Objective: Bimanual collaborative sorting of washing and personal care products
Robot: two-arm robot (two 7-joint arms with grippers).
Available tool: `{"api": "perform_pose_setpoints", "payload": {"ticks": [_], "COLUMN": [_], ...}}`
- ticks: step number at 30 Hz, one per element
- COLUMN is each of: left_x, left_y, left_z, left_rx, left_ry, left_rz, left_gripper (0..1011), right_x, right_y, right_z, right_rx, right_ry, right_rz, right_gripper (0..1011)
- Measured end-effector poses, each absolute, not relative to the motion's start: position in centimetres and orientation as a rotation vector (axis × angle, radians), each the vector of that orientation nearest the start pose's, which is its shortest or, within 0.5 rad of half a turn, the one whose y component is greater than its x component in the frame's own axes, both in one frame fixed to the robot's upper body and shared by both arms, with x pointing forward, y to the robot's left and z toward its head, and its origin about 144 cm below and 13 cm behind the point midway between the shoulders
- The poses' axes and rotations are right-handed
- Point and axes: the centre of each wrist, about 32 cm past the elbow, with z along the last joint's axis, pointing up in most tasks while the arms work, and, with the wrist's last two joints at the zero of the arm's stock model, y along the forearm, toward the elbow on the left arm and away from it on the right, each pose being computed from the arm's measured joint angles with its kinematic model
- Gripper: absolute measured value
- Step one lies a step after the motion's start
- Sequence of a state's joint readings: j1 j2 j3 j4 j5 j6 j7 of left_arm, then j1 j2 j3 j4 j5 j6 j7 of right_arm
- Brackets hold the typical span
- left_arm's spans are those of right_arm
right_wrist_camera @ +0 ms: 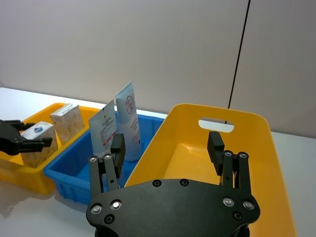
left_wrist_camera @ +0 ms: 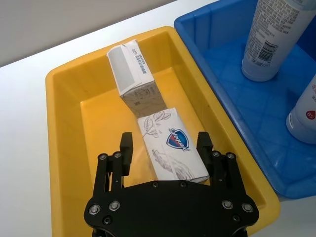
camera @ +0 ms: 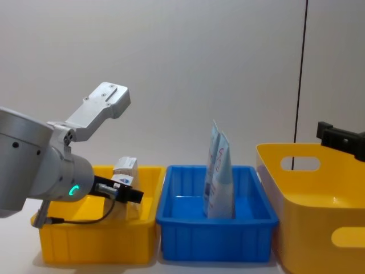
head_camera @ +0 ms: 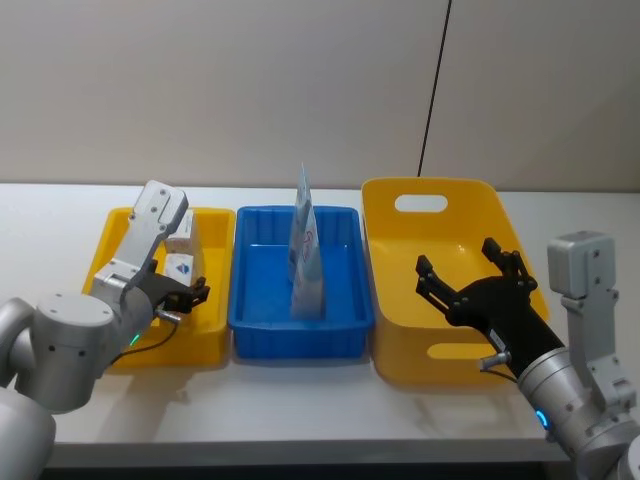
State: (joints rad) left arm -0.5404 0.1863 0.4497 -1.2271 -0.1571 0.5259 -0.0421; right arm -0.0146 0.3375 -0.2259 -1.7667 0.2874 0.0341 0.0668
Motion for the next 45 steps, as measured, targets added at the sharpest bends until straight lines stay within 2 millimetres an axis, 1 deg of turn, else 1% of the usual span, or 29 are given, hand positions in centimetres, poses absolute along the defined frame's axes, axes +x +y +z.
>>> {"api": "perform_pose_setpoints", "payload": {"ticks": [10, 11, 13, 20, 29, 45], "left_x": [58.8, 58.8, 58.8, 58.8, 58.3, 56.7], "left_y": [17.2, 17.2, 17.2, 17.3, 18.3, 21.6], "left_z": [121.4, 121.4, 121.4, 121.5, 122.3, 125.8], "left_rx": [0.507, 0.507, 0.507, 0.503, 0.472, 0.365], "left_ry": [0.093, 0.094, 0.093, 0.089, 0.041, -0.125], "left_rz": [1.221, 1.221, 1.220, 1.214, 1.170, 1.012], "left_gripper": [504, 443, 409, 369, 370, 370], "right_x": [44.3, 44.3, 44.3, 44.3, 44.3, 44.3], "right_y": [-23.7, -23.7, -23.7, -23.7, -23.7, -23.7], "right_z": [118.9, 118.9, 118.9, 118.9, 118.9, 118.9], "right_rx": [0.026, 0.026, 0.026, 0.026, 0.026, 0.026], "right_ry": [-0.075, -0.075, -0.075, -0.075, -0.075, -0.075], "right_rz": [-1.229, -1.229, -1.230, -1.229, -1.229, -1.229], "right_gripper": [1002, 1002, 1002, 1002, 1002, 1002]}}
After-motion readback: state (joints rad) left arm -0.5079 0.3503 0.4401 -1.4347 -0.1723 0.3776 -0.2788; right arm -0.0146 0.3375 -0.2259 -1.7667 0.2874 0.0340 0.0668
